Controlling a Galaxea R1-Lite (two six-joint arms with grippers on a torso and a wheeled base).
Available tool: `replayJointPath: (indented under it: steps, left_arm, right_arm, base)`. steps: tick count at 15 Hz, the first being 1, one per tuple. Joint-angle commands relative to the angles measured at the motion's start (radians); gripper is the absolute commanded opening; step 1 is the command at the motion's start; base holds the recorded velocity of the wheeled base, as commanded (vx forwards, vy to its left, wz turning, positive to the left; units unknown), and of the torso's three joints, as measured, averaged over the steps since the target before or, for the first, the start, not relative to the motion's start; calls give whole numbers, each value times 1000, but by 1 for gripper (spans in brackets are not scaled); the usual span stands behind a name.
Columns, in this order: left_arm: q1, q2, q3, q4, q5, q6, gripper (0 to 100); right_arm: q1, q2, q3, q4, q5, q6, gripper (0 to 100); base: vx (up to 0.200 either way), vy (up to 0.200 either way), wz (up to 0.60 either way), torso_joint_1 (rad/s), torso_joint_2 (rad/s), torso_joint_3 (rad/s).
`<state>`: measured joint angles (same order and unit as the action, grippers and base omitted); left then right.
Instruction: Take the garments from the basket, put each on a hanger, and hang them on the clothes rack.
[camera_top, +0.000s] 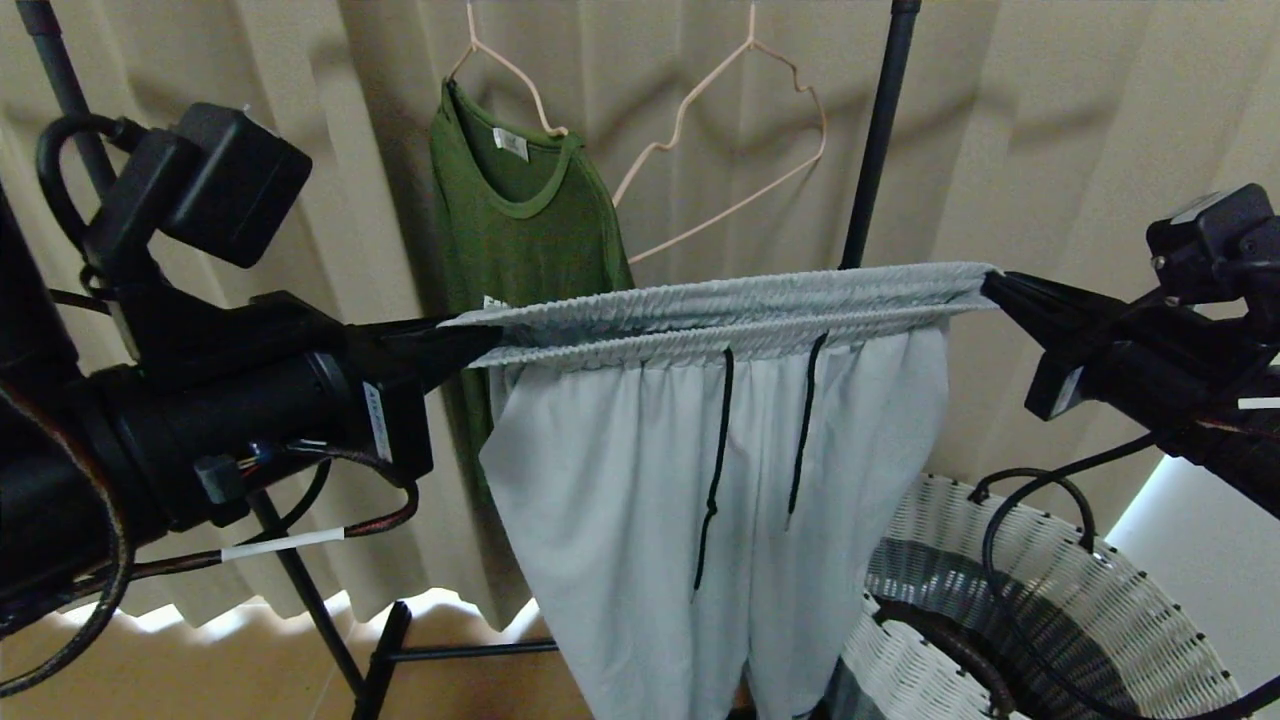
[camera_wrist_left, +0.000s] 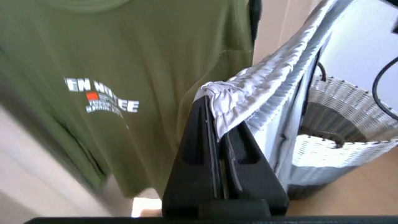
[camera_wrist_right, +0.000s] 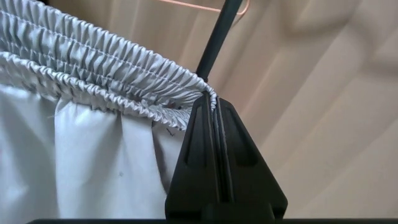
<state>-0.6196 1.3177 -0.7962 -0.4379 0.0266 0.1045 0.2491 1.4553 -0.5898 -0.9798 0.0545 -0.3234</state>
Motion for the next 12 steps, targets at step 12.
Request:
replayJointPath:
  steps: [12]
  left_arm:
    - [46, 9, 9, -67, -4, 50, 0]
  right_arm:
    - [1, -3, -24, 4, -1, -2, 0]
  base:
    - [-117, 0, 0, 0, 1, 1]
